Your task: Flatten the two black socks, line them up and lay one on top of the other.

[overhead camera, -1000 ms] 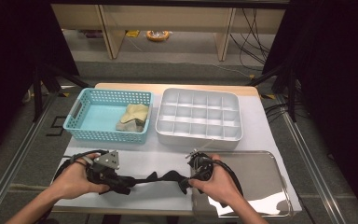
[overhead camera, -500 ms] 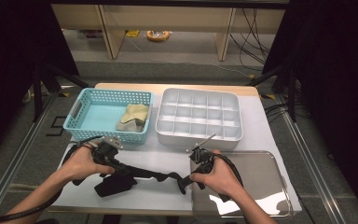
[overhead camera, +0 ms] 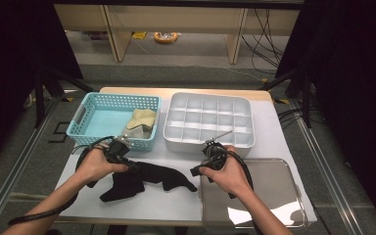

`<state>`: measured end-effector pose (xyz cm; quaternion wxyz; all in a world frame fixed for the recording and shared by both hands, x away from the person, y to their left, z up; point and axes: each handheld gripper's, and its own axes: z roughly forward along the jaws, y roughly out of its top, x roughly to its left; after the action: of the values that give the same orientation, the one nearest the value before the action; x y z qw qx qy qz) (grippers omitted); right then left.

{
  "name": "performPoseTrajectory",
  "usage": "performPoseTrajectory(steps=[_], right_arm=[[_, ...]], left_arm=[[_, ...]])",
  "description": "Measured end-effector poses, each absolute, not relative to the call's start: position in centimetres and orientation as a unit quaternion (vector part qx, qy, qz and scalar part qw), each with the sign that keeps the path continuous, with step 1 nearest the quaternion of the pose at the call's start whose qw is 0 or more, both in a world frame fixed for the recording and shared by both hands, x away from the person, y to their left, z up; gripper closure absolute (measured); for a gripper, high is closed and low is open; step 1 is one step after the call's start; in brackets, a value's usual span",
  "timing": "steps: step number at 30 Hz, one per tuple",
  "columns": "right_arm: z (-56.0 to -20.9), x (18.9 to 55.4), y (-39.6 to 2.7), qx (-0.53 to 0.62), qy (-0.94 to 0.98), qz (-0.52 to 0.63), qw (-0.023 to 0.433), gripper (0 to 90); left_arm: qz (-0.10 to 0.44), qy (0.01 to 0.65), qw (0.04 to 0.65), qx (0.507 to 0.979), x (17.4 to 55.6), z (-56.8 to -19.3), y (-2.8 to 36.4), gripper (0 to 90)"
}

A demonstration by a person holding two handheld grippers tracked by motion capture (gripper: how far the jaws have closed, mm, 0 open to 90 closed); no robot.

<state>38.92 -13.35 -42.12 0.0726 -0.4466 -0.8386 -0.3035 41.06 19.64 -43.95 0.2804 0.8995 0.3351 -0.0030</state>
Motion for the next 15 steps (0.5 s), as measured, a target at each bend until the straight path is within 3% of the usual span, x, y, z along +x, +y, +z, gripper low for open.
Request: performPoseTrajectory(steps=[5,9,13,15], right_arm=[[-41.7,38.3,-13.8,-0.453,-0.832,-0.313,0.067,68.8],[-42.2,38.6,-14.9,-0.453,-0.830,-0.321,0.046,66.2],[-42.8,38.5,-15.3,-0.454,-0.831,-0.319,0.045,66.0],[-43.1,38.2,-15.2,-0.457,-0.829,-0.317,0.055,66.0]], left_arm=[[0.007,0.346,0.275,0.897,41.7,-44.4,19.7,77.1],[0.039,0.354,0.277,0.892,42.0,-44.6,19.9,63.6],[0.070,0.353,0.305,0.882,41.9,-44.1,20.2,45.5],[0.082,0.356,0.321,0.874,41.6,-43.7,20.4,41.0]])
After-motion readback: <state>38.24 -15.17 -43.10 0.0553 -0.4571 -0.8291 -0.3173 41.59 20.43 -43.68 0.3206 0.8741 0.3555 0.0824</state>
